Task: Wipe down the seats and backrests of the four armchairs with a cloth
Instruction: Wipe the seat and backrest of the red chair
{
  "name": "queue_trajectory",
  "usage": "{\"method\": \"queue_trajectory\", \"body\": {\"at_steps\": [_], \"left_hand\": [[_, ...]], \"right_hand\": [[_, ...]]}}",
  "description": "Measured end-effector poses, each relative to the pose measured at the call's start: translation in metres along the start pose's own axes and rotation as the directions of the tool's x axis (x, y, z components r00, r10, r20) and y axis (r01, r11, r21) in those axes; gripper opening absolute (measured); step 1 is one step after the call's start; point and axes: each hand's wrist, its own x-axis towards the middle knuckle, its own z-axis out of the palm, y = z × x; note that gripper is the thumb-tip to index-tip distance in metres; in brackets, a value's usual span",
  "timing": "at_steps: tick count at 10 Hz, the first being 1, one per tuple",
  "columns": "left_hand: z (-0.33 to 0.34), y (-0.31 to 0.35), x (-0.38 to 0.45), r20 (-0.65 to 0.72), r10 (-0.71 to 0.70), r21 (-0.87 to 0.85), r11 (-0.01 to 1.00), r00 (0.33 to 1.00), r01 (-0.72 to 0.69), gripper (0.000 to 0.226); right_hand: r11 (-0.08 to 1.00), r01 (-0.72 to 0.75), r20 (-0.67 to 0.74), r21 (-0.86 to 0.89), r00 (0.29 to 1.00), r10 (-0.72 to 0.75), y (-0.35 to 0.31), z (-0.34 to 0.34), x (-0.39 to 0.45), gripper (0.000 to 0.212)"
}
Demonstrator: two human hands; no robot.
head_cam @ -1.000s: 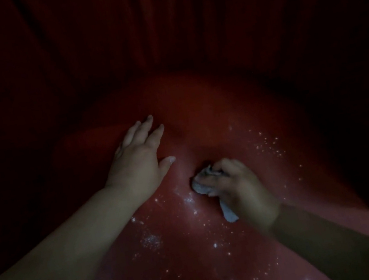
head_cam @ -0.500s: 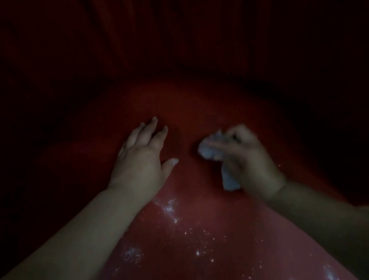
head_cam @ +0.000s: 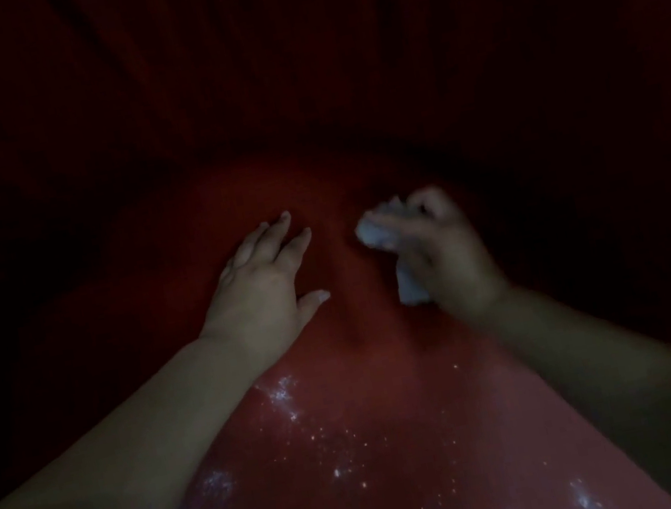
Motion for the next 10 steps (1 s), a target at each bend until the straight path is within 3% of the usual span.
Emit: {"method": "queue_trajectory", "body": {"at_steps": [1, 2, 3, 4, 5, 7, 8, 9, 10], "left_hand": [[0.004, 0.003, 0.001, 0.011, -0.015, -0.01, 1.0, 1.0, 0.015, 0.078], [0.005, 0.004, 0.0, 0.008, -0.025, -0.001, 1.0, 1.0, 0.025, 0.079], [0.005, 0.006, 0.001, 0.02, -0.012, 0.007, 1.0, 1.0, 0.011, 0.081], [0.006, 0.009, 0.002, 0.036, 0.021, 0.033, 0.999, 0.999, -0.022, 0.081], [0.008, 0.012, 0.002, 0.039, 0.036, 0.046, 0.998, 0.999, -0.038, 0.082], [0.014, 0.019, 0.004, 0.034, 0.063, 0.049, 0.997, 0.997, -0.064, 0.082], [0.015, 0.023, 0.005, 0.014, 0.106, 0.059, 0.993, 0.994, -0.106, 0.081], [0.014, 0.028, 0.005, 0.028, 0.177, 0.078, 0.981, 0.984, -0.179, 0.079], [0.015, 0.031, 0.001, 0.065, 0.237, 0.074, 0.968, 0.969, -0.242, 0.079]], "right_hand": [[0.986, -0.123, 0.049, 0.108, 0.992, 0.119, 0.004, 0.002, 0.01, 0.034], [0.995, -0.098, 0.125, 0.013, 0.988, 0.095, 0.01, 0.004, -0.055, 0.034], [0.998, 0.027, 0.195, -0.049, 0.981, -0.017, 0.011, -0.001, -0.103, 0.033], [0.996, -0.042, 0.001, -0.076, 0.999, 0.042, 0.014, -0.017, -0.06, 0.038], [0.977, -0.215, -0.025, -0.005, 0.976, 0.215, 0.024, -0.024, -0.03, 0.038], [0.971, -0.179, 0.0, 0.159, 0.984, 0.181, 0.01, -0.003, -0.11, 0.048], [0.981, -0.159, -0.002, 0.113, 0.987, 0.16, 0.014, -0.01, -0.112, 0.043], [0.963, -0.263, -0.138, 0.054, 0.954, 0.268, 0.03, -0.02, -0.078, 0.033], [0.935, -0.355, -0.168, -0.004, 0.922, 0.349, 0.028, -0.016, -0.081, 0.04]]}}
